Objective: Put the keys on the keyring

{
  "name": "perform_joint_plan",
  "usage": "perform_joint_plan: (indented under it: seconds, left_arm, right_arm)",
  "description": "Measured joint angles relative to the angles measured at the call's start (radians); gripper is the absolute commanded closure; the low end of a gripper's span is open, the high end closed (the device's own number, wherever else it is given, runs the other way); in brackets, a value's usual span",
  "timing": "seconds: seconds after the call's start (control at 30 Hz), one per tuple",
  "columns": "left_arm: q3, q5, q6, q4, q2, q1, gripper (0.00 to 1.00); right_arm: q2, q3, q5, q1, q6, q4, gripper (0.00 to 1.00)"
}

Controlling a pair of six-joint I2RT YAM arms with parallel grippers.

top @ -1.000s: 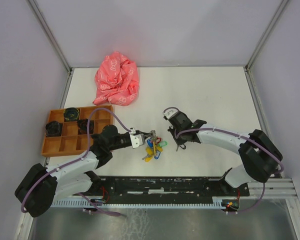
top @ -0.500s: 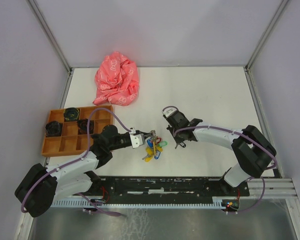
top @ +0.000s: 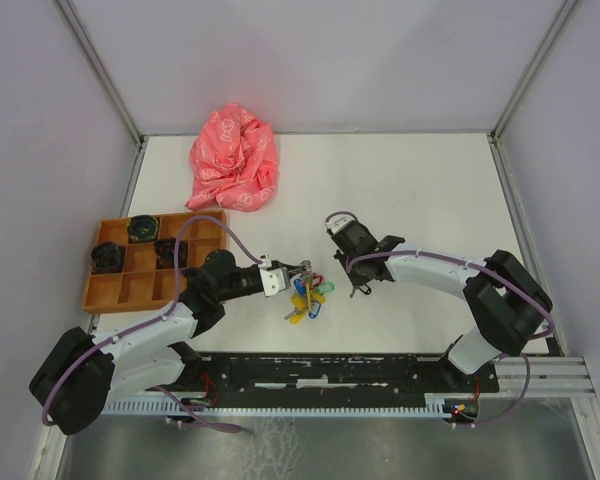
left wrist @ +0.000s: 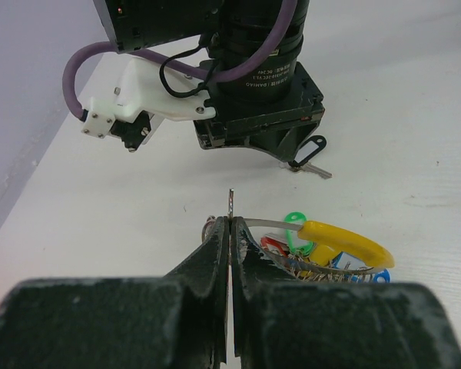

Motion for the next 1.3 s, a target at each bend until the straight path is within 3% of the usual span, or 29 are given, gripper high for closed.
perform_joint_plan:
  seconds: [0.3,0.5,0.73,1.3]
  left_arm:
    - [0.0,0.0,0.0,0.0,0.0,0.0,0.97]
    - [0.0,0.0,0.0,-0.002,0.0,0.0,0.97]
    - [0.0,0.001,0.0,-0.003,0.0,0.0,0.97]
    - [0.0,0.032,0.0,-0.002,0.003,0.0,0.97]
  right_arm:
    - [0.035,0.003,0.0,-0.001,0.005,0.0,0.88]
    - [0.042,0.003,0.0,-0.001,0.007,0.002,0.99]
    - [0.035,0.004,-0.017,-0.006,-0.022,0.002,0.99]
    - [-0.406,-0.071,-0.357,0.008,-0.578,0.047,0.99]
